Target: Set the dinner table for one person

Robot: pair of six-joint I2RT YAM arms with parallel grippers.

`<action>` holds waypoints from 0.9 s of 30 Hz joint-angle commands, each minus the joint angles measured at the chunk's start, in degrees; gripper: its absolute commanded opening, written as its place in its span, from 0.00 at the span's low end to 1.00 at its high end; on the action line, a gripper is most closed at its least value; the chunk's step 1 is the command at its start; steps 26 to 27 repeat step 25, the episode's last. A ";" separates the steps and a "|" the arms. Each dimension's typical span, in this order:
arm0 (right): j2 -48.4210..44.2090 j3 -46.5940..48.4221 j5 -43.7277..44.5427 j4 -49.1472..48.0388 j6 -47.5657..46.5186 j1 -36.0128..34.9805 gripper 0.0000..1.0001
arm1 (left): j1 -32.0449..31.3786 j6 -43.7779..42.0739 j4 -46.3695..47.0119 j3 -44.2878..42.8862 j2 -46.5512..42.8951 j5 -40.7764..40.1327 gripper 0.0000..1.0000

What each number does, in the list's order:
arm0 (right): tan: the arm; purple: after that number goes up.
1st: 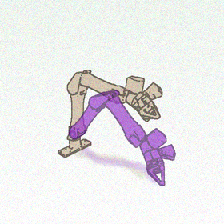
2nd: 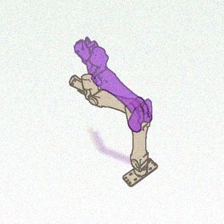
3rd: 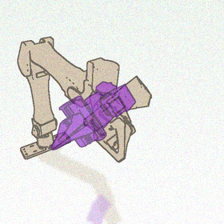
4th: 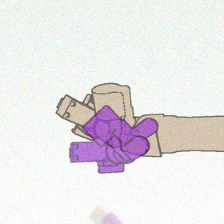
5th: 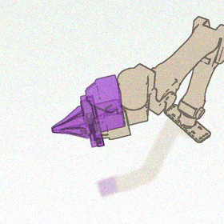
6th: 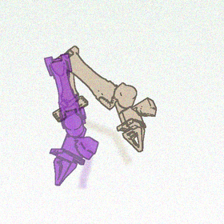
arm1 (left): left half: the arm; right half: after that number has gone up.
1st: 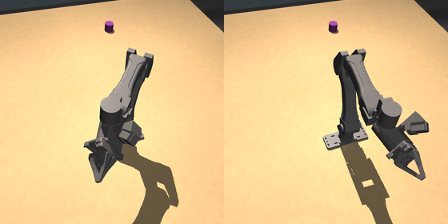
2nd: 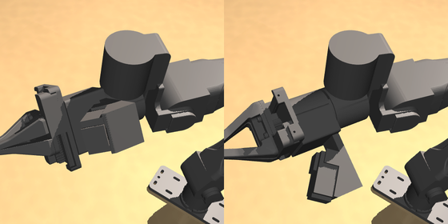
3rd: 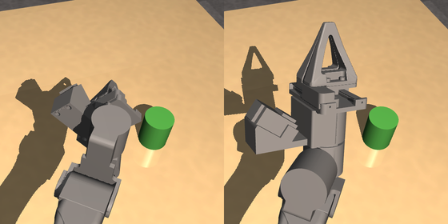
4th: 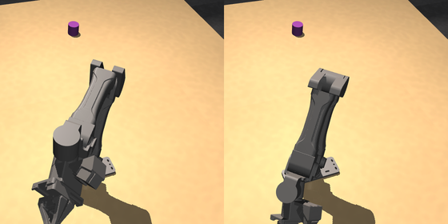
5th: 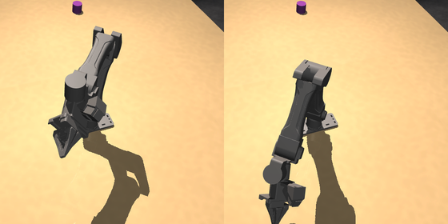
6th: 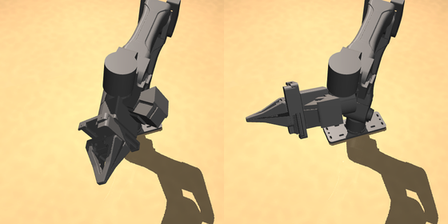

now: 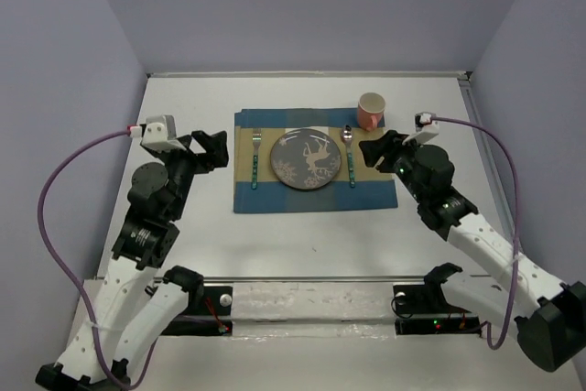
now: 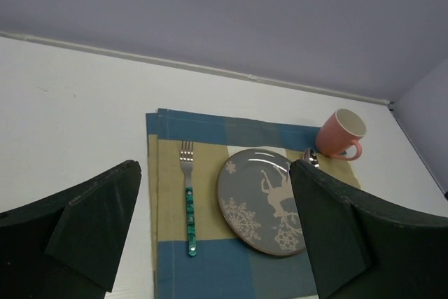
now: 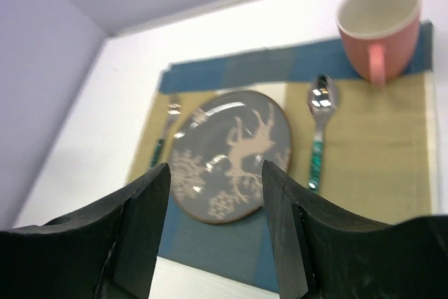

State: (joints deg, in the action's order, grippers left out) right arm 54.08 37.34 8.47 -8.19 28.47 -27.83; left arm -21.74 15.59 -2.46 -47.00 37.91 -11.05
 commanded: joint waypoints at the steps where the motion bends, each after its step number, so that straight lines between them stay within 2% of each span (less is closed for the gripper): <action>1: -8.28 0.10 -5.39 -5.96 -0.43 -0.47 0.62 | -0.06 -0.47 10.27 5.60 -6.08 4.01 0.99; 3: -11.62 0.01 -5.66 -6.05 -0.17 -0.47 0.64 | -0.15 -1.52 11.68 6.04 -8.63 4.80 0.99; 6: -17.60 -0.16 -4.52 -6.49 -1.31 -0.47 0.99 | -0.06 -3.72 12.39 6.83 -11.53 5.78 0.99; 9: -19.28 0.98 -1.44 -3.87 -1.05 -0.47 1.00 | 0.11 -4.78 12.92 8.24 -14.17 5.60 0.99; 13: -18.67 2.03 -2.23 -1.84 -3.49 -0.47 1.00 | 0.20 -5.58 12.92 8.07 -17.16 6.57 0.99; 16: -20.07 6.58 0.05 2.98 -5.95 -0.47 1.00 | 0.82 -5.58 13.53 8.68 -19.27 6.30 0.99; 21: -27.26 7.66 2.86 3.26 -8.16 -0.47 1.00 | 1.43 -5.66 13.80 8.68 -19.28 7.53 0.99; 27: -30.34 7.93 4.18 5.02 -9.49 -0.47 1.00 | 1.52 -4.70 13.27 8.33 -17.70 6.56 0.99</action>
